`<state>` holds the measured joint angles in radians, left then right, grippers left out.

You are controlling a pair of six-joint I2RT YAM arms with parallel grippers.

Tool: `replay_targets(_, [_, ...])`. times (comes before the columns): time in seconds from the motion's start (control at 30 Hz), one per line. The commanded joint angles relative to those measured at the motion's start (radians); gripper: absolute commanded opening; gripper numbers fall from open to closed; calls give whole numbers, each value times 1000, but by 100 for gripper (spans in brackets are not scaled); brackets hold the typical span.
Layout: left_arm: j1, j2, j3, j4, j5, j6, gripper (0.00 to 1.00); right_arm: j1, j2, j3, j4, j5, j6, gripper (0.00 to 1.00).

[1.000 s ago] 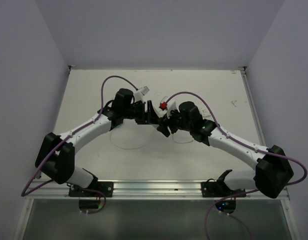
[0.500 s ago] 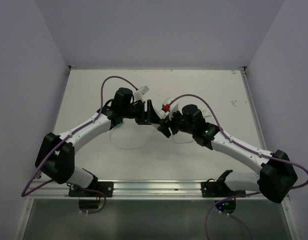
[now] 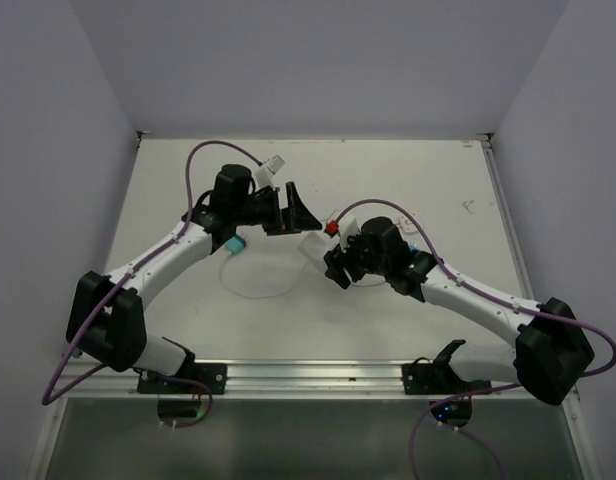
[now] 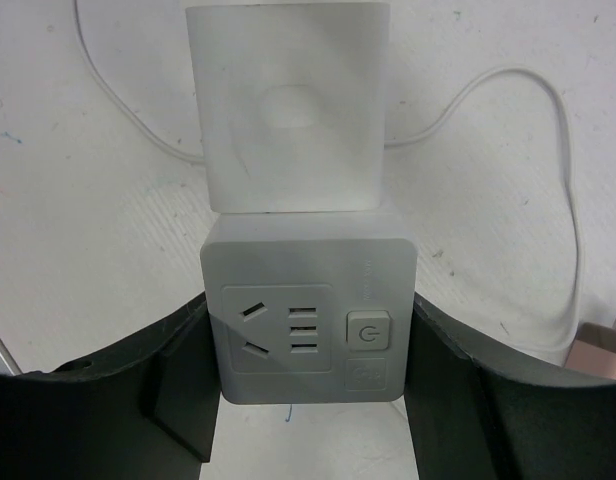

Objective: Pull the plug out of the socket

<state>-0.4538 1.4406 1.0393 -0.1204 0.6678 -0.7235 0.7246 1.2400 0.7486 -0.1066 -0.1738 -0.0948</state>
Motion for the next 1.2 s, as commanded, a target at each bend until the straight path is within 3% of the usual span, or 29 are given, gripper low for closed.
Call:
replay_targets(0.0, [10, -37, 38, 35, -11, -7, 95, -1, -17, 8, 36, 3, -16, 0])
replay_targets(0.23, [14, -19, 12, -47, -71, 22, 94, -1, -27, 17, 38, -1, -8, 0])
replay_targets(0.4, [14, -14, -70, 22, -39, -42, 91, -1, -36, 23, 50, 2, 4, 0])
replay_targets(0.9, [-51, 17, -147, 143, -86, -117, 70, -1, -28, 35, 99, -6, 44, 0])
replay_targets(1.0, [-59, 20, -154, 163, -92, -122, 55, -1, -30, 40, 102, -10, 47, 0])
replay_targets(1.17, [-59, 11, -153, 191, -117, -120, 15, -1, -21, 38, 100, -27, 50, 0])
